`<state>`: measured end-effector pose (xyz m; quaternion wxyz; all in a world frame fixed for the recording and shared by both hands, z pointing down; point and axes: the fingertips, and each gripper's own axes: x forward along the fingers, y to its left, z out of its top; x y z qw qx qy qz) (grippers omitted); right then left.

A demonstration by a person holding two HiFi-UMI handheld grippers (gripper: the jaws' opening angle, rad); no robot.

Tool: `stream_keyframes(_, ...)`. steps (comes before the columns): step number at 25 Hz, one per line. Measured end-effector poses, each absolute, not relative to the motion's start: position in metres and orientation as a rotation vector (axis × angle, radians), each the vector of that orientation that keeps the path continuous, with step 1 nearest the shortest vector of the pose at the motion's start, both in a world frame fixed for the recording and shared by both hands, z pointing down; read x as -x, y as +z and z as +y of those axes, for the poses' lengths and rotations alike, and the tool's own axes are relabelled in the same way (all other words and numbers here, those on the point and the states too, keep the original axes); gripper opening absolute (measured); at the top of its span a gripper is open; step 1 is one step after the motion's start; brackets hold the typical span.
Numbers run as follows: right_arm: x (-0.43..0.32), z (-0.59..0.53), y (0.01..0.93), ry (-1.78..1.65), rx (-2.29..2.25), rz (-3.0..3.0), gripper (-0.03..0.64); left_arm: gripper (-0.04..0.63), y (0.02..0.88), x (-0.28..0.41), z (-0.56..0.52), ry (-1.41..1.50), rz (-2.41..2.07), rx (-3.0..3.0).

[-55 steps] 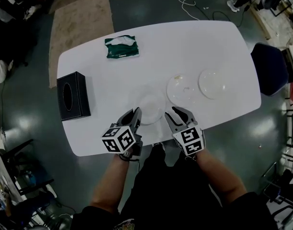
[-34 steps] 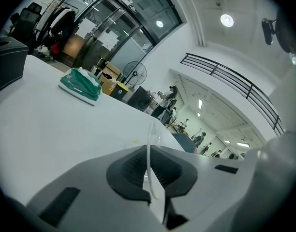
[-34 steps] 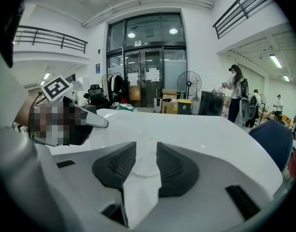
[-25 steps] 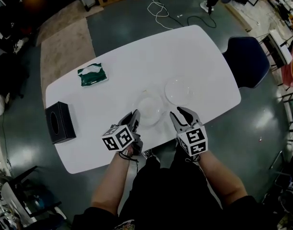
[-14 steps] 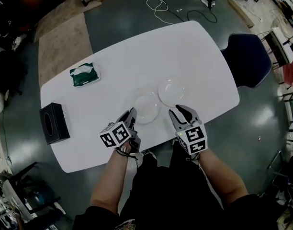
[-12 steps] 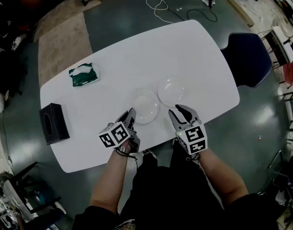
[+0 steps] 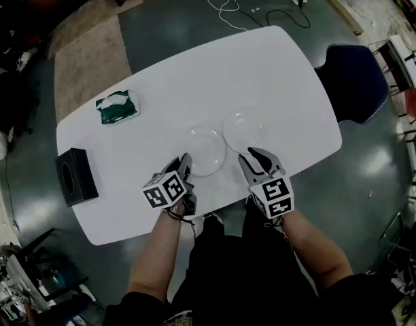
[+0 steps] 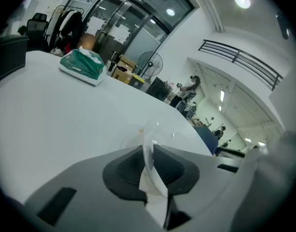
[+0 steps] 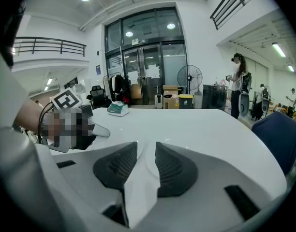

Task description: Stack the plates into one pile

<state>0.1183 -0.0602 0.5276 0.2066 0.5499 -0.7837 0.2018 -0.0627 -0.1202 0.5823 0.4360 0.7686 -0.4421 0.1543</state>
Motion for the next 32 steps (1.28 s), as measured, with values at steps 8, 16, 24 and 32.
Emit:
stream_keyframes(8,-0.12,-0.064,0.533,0.584,-1.527,-2.18,0.131,0.12,0.59,0.065,-0.128,0.598,-1.21,-1.963)
stream_keyframes(16,-0.123,-0.068,0.535,0.595,-1.522,-2.184,0.131,0.123,0.6,0.068,-0.128,0.693,-1.275,-1.965)
stream_keyframes(24,-0.131,-0.07,0.532,0.594,-1.533,-2.188,0.132,0.158,0.595,0.068,-0.13,0.743,-1.336,-2.015)
stream_keyframes(32,-0.137,-0.078,0.524,0.571,-1.543,-2.203,0.14,0.169,0.568,0.051,-0.13,0.707,-1.322,-2.123)
